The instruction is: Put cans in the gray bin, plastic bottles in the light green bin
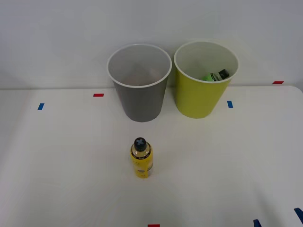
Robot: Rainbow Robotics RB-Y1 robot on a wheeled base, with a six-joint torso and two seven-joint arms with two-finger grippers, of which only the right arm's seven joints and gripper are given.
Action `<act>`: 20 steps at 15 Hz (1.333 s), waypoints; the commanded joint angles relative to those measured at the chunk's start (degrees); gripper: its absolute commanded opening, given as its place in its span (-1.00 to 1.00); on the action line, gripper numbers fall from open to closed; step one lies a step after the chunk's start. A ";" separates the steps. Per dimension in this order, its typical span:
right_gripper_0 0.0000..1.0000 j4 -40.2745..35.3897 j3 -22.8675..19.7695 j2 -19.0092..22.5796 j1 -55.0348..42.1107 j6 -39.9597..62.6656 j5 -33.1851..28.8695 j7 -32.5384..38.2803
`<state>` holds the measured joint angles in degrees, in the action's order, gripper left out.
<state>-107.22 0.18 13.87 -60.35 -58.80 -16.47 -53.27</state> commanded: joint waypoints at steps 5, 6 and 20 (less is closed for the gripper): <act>1.00 -0.01 -0.53 0.63 -0.30 0.00 1.53 2.56; 1.00 -0.01 -0.79 0.63 -0.30 0.00 1.53 2.82; 1.00 0.08 -0.09 0.63 -1.79 -0.08 -1.28 0.71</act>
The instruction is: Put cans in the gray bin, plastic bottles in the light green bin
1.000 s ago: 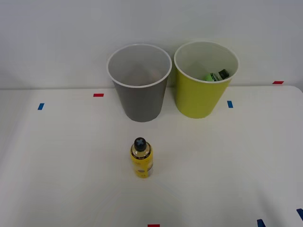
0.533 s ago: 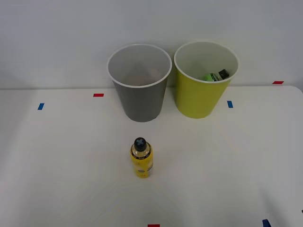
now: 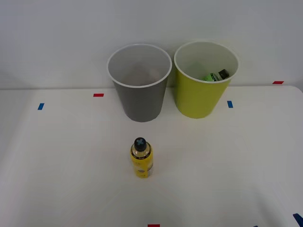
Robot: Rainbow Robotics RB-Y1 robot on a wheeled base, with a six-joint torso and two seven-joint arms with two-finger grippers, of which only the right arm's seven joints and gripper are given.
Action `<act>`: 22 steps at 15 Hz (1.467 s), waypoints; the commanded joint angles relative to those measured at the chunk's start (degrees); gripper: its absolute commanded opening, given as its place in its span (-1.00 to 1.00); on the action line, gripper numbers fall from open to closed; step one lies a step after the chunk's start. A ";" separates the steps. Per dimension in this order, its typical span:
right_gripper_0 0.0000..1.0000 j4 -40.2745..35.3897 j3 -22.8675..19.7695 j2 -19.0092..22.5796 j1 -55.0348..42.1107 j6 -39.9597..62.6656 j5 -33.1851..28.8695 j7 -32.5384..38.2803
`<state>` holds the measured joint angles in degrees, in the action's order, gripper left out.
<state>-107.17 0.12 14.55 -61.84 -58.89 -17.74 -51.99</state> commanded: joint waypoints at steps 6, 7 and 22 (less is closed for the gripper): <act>1.00 -0.06 -0.21 0.04 -0.56 0.01 0.60 -0.92; 1.00 -0.06 -0.21 0.04 -0.56 0.01 0.60 -0.92; 1.00 -0.06 -0.21 0.04 -0.56 0.01 0.60 -0.92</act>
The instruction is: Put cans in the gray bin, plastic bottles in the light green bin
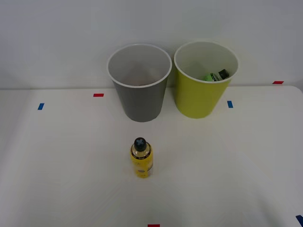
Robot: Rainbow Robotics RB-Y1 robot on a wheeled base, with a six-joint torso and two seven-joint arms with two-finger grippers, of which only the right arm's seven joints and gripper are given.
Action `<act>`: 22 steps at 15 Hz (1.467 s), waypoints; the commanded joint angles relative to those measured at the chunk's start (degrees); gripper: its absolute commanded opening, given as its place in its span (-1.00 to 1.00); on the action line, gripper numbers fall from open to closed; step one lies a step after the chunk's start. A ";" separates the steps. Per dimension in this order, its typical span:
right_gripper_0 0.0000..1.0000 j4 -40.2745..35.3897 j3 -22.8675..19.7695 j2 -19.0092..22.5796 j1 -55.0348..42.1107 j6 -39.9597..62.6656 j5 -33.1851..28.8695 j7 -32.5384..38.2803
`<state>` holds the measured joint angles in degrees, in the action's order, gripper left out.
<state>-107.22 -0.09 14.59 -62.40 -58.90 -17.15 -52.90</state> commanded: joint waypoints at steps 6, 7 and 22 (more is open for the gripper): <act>1.00 -0.01 0.00 0.00 0.00 0.01 0.01 -0.01; 1.00 -0.01 0.00 0.00 0.00 0.01 0.01 -0.01; 1.00 -0.01 0.00 0.00 0.00 0.01 0.01 -0.01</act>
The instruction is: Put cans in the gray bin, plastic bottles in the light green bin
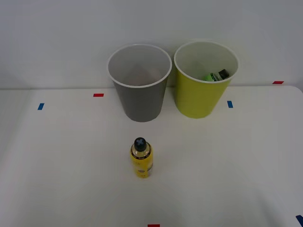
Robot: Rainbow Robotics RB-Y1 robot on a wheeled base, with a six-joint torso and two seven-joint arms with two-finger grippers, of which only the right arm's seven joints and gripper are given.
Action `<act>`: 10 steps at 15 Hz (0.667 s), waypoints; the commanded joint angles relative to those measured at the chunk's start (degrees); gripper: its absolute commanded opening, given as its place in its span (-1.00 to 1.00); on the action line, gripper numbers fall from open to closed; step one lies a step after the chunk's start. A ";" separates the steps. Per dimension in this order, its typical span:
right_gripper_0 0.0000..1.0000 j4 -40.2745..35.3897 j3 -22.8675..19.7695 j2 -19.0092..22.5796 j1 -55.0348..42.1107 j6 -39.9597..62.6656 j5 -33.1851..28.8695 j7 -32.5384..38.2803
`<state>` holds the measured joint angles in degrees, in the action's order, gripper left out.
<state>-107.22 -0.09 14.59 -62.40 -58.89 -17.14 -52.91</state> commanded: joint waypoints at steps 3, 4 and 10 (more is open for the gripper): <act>1.00 0.00 0.00 0.00 0.00 0.00 0.00 0.00; 1.00 0.00 0.00 0.00 0.00 0.00 0.00 0.00; 1.00 0.00 0.00 0.00 0.00 0.00 0.00 0.00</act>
<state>-107.22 -0.09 14.59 -62.40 -58.89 -17.14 -52.91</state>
